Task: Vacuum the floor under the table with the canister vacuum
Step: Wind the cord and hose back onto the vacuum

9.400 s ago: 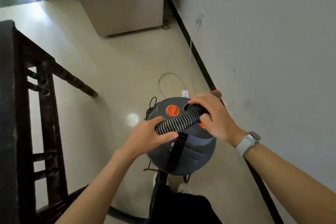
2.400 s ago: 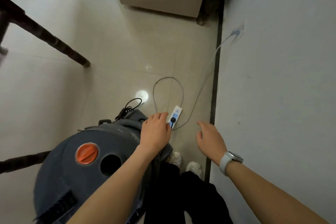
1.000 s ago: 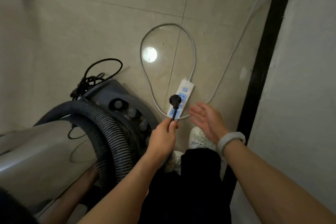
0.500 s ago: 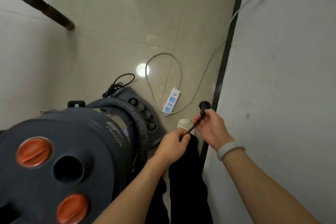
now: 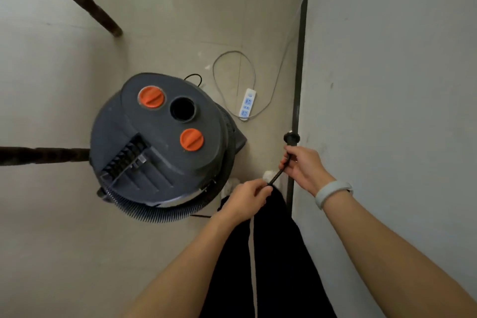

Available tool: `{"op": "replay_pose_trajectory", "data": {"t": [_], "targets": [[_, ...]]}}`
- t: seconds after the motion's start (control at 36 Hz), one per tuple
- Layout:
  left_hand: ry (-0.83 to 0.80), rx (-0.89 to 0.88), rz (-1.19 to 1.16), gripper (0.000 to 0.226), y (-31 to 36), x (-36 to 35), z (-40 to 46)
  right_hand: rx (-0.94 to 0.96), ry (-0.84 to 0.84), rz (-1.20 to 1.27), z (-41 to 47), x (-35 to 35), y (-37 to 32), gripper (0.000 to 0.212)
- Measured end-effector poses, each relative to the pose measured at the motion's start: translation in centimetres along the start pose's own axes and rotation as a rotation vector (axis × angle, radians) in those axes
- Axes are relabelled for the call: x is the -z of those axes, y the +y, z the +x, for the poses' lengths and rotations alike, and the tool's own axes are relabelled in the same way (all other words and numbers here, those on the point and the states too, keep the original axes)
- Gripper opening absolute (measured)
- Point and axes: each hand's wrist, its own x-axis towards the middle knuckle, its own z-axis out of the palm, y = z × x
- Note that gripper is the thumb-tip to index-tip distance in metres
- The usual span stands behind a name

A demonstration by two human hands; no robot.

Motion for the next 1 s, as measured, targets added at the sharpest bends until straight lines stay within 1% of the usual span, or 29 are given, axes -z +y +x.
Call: {"op": "replay_pose_trajectory", "data": {"t": [0.14,0.36,0.42,0.47,0.53,0.58,0.67,0.72,0.78,0.86,0.94,1.0], "targets": [[0.039,-0.020,0.062,0.034,-2.5,-0.7,-4.1,0.008,0.040,0.098,-2.9,2.3,3.0,0.016],[0.182,-0.063,0.074,0.027,-5.1,-1.6,-11.0,0.116,0.048,0.098,-6.8,3.0,5.7,0.014],[0.176,-0.031,0.025,0.024,-6.0,-1.5,-13.5,0.152,0.038,0.156,-7.9,3.4,5.9,0.019],[0.200,-0.005,-0.074,0.027,-7.2,-1.1,-16.2,0.200,0.037,0.232,-8.9,3.9,5.8,0.023],[0.282,0.001,-0.122,0.024,-8.7,-0.5,-18.8,0.227,0.030,0.309,-9.5,4.7,5.6,0.019],[0.369,-0.010,-0.107,0.017,-9.7,0.3,-20.9,0.215,0.000,0.385,-10.2,5.0,5.7,0.011],[0.539,-0.053,0.016,0.015,-9.4,1.8,-23.1,0.131,-0.115,0.536,-12.0,3.8,6.5,0.017],[0.671,-0.106,0.098,0.016,-8.4,3.1,-23.8,0.068,-0.196,0.591,-13.7,2.0,7.2,0.020],[0.750,-0.177,0.167,0.017,-7.3,4.4,-24.1,0.013,-0.270,0.580,-15.0,-0.3,8.0,0.023],[0.757,-0.270,0.265,0.025,-5.6,5.9,-23.8,-0.041,-0.373,0.463,-16.2,-4.1,8.9,0.024],[0.719,-0.326,0.276,0.021,-4.6,6.9,-23.2,-0.038,-0.396,0.286,-16.2,-7.4,9.0,0.029],[0.635,-0.302,0.238,0.020,-5.1,7.6,-22.8,0.010,-0.356,0.232,-15.5,-8.9,8.4,0.031]]}}
